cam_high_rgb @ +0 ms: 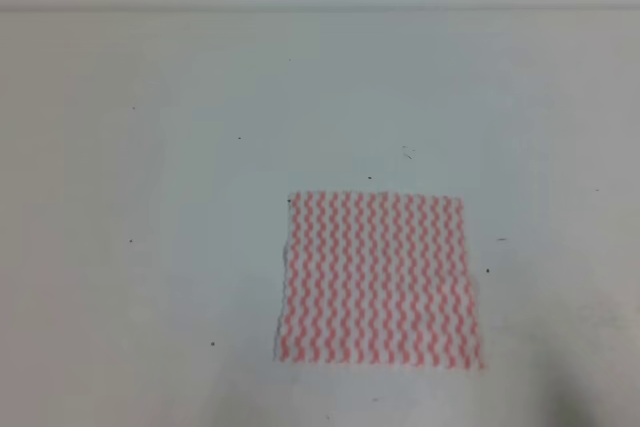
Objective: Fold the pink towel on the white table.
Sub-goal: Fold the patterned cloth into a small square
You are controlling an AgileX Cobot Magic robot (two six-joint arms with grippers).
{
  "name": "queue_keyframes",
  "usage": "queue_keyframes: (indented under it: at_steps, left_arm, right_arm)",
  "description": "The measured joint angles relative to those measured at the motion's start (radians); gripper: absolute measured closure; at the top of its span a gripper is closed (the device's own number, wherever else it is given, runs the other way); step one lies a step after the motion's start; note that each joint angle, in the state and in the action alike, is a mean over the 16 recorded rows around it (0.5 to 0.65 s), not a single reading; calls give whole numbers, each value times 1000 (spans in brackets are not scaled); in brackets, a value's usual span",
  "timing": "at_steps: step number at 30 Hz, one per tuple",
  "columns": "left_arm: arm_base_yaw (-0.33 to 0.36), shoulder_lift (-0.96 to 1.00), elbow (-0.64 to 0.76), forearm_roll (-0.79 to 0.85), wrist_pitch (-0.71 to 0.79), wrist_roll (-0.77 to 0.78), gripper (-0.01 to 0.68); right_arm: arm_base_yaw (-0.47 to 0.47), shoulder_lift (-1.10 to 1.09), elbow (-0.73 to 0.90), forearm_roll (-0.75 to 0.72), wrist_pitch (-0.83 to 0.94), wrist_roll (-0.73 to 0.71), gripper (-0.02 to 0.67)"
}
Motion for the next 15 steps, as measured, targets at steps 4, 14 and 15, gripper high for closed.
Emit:
queue_keyframes:
  at_steps: [4, 14, 15]
  left_arm:
    - [0, 0, 0, 1, -2, 0, 676]
    - [0, 1, -1, 3, -2, -1, 676]
    - [0, 1, -1, 3, -2, -1, 676]
  right_arm:
    - [0, 0, -1, 0, 0, 0, 667]
    - [0, 0, 1, 0, -2, 0, 667]
    - [0, 1, 3, 0, -2, 0, 667]
